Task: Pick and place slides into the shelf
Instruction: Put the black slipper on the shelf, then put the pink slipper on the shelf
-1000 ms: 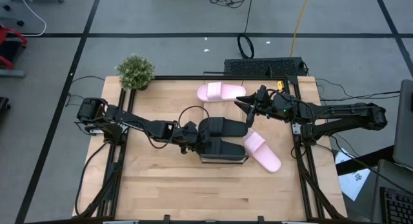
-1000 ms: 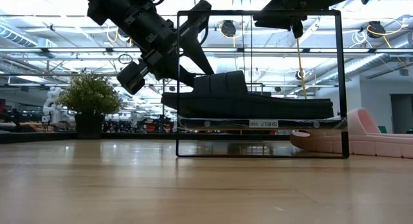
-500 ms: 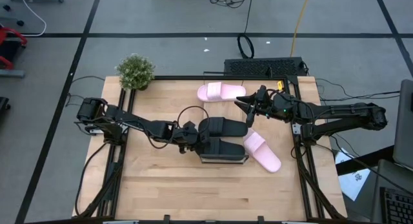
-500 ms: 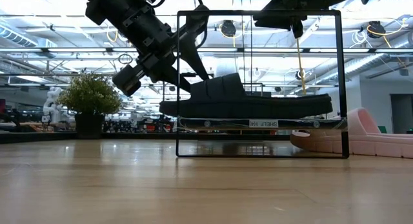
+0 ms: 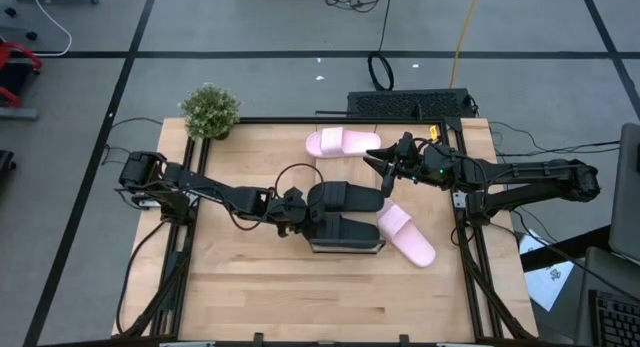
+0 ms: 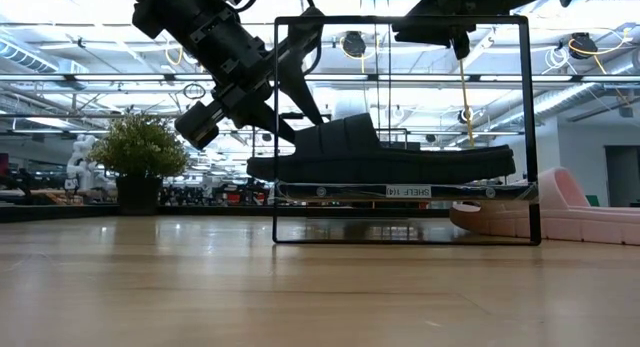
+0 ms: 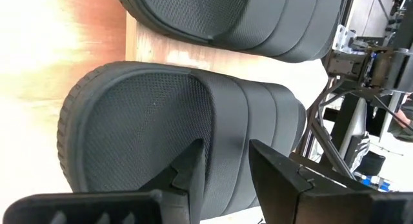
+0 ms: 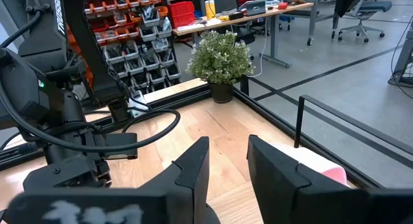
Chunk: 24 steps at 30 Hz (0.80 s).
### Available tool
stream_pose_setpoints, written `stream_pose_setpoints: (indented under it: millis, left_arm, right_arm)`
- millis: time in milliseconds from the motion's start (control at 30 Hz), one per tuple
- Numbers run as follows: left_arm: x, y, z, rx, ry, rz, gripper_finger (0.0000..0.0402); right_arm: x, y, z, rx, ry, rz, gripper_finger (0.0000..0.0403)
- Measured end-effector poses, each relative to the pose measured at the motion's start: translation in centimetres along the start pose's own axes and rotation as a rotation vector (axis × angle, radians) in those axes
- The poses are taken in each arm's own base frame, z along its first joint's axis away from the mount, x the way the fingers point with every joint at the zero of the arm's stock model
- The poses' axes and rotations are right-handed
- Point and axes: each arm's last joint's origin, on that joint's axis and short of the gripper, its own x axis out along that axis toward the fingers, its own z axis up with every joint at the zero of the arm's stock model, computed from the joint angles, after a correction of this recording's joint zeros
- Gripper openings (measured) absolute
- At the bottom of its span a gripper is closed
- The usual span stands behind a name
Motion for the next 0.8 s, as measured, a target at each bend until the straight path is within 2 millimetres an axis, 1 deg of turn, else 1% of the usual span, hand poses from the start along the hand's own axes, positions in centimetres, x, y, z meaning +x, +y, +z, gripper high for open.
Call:
stream_pose_setpoints:
  millis: [333,467,533,600,700,800]
  left_arm:
    - [0.0,0.0,0.0,0.012,-0.001,0.001,0.0115]
    - [-1.1,-0.3,0.1,0.022,-0.007,0.005,0.0115]
    - [-2.5,-0.3,0.3,0.042,-0.034,0.042,0.0115]
    - [-4.3,-0.5,0.6,0.052,-0.058,0.058,0.0115]
    - [-7.8,0.0,1.0,0.051,-0.084,0.142,0.0115]
    - [-11.3,-0.2,1.2,0.039,-0.159,0.095,0.0115]
  right_arm:
    - [0.0,0.0,-0.1,-0.004,0.012,-0.003,0.0095]
    - [0.0,0.0,-0.2,-0.007,0.020,-0.004,0.0095]
    - [0.0,0.0,-0.2,-0.007,0.021,-0.004,0.0095]
    - [0.0,0.0,-0.2,-0.007,0.021,-0.005,0.0095]
    - [0.0,0.0,-0.2,-0.007,0.022,-0.005,0.0095]
    - [0.0,-0.1,-0.3,-0.036,0.031,-0.007,0.0095]
